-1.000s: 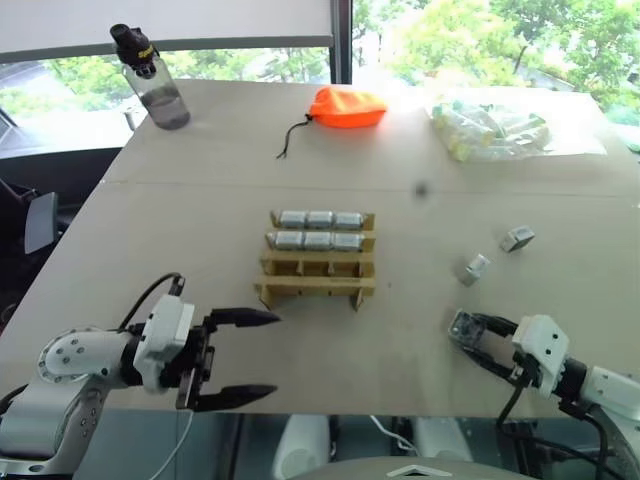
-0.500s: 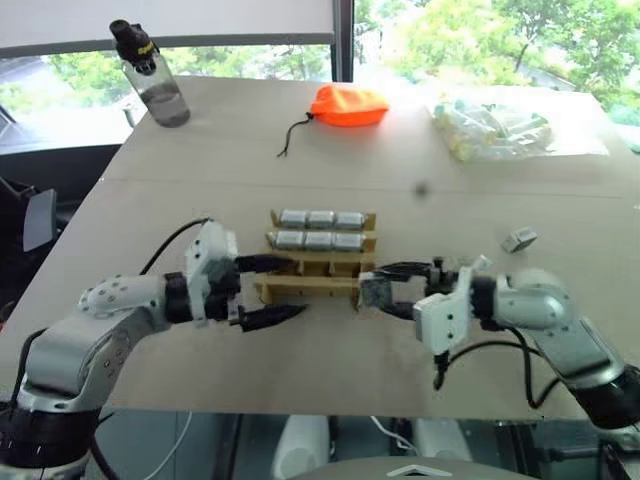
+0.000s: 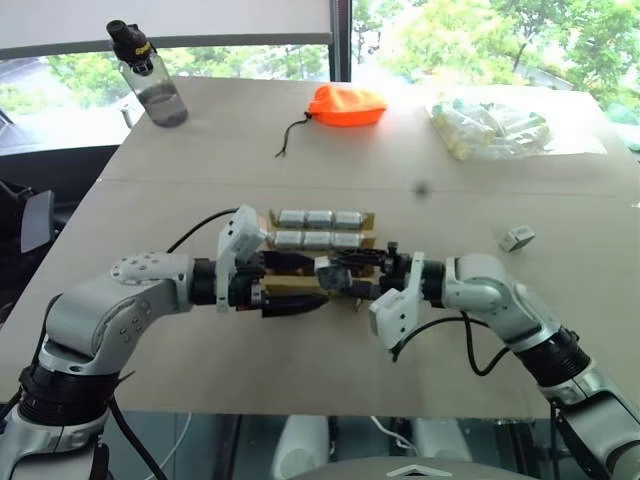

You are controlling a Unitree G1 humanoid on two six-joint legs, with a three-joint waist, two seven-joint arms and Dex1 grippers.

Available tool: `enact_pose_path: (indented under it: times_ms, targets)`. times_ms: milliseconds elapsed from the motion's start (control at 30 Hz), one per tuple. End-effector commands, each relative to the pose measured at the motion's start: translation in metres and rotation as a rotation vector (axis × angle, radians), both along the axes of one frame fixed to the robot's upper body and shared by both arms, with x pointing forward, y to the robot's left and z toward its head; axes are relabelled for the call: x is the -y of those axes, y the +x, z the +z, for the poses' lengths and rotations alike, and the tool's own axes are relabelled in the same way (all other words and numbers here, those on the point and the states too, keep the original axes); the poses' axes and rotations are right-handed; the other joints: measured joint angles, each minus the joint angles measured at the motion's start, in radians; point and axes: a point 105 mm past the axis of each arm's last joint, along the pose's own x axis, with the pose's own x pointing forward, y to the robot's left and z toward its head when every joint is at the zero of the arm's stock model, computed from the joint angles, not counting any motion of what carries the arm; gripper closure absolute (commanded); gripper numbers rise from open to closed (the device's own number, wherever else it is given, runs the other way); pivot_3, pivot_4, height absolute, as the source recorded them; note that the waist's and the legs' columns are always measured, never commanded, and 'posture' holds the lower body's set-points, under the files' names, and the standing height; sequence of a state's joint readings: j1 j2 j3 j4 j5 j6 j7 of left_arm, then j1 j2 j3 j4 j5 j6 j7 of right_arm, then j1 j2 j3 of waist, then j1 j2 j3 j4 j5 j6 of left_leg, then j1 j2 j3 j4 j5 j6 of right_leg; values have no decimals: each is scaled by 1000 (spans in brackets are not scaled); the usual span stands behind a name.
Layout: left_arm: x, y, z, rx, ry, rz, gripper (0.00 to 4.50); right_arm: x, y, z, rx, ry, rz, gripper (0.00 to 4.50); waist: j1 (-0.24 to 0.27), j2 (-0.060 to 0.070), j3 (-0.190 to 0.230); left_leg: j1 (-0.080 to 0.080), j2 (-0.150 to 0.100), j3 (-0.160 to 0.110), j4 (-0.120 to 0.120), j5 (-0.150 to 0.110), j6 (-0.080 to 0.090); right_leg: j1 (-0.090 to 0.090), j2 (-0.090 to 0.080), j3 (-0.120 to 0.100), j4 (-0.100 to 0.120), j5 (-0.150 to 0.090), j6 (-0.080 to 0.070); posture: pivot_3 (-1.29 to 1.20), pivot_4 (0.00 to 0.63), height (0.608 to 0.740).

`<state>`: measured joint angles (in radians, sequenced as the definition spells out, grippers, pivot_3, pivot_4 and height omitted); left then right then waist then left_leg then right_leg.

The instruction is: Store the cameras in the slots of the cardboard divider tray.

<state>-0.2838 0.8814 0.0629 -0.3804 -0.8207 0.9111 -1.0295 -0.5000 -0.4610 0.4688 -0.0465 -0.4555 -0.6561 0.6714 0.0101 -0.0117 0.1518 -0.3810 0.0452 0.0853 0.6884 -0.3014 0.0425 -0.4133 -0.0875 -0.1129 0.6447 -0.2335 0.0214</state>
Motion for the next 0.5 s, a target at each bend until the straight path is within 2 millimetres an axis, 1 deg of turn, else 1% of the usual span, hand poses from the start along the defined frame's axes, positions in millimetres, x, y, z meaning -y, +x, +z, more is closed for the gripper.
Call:
enact_pose_path:
  times_ms: [33, 167, 333, 500]
  targets:
    - [4, -1, 8, 0, 1, -33, 0, -5, -8, 7, 59, 12, 69, 2557, 1, 0, 0, 0, 0, 0, 0, 0, 0, 0, 0, 0, 0, 0, 0, 0, 150, 726]
    - [8, -1, 9, -27, 6, -63, 0, -5, -8, 6, 74, -10, 98, 2557, -1, 0, 0, 0, 0, 0, 0, 0, 0, 0, 0, 0, 0, 0, 0, 0, 150, 726]
    - [9, -7, 7, -88, 50, -121, 0, -6, -7, 6, 85, -22, 119, 2557, -5, 0, 0, 0, 0, 0, 0, 0, 0, 0, 0, 0, 0, 0, 0, 0, 150, 726]
    - [8, -2, 3, -73, 95, -133, 0, -10, -7, 9, 89, -13, 126, 2557, -9, 0, 0, 0, 0, 0, 0, 0, 0, 0, 0, 0, 0, 0, 0, 0, 150, 726]
